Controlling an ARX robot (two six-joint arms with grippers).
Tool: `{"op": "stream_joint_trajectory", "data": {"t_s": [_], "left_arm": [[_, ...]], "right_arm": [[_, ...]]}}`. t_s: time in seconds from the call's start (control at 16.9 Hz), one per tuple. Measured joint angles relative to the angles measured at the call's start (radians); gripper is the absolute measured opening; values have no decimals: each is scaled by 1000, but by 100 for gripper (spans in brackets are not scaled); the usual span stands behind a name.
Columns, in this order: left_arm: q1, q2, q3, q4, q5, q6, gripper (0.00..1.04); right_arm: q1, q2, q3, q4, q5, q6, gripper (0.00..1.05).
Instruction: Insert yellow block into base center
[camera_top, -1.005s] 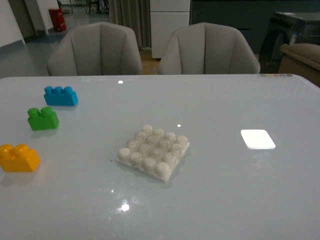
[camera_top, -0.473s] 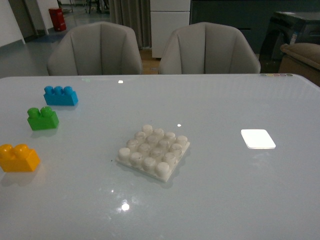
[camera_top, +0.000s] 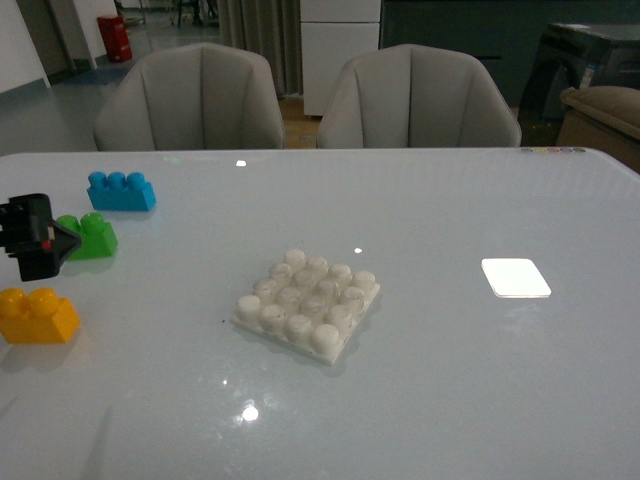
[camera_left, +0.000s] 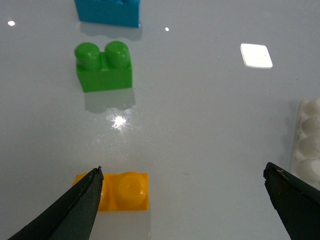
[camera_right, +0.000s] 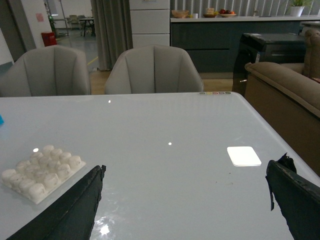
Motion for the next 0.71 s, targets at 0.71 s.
{"op": "stream_joint_trajectory", "data": {"t_s": [0.71], "left_arm": [[92, 191, 230, -182, -6, 120, 98]], "right_arm": [[0, 0, 0, 0, 0, 0, 98]]}}
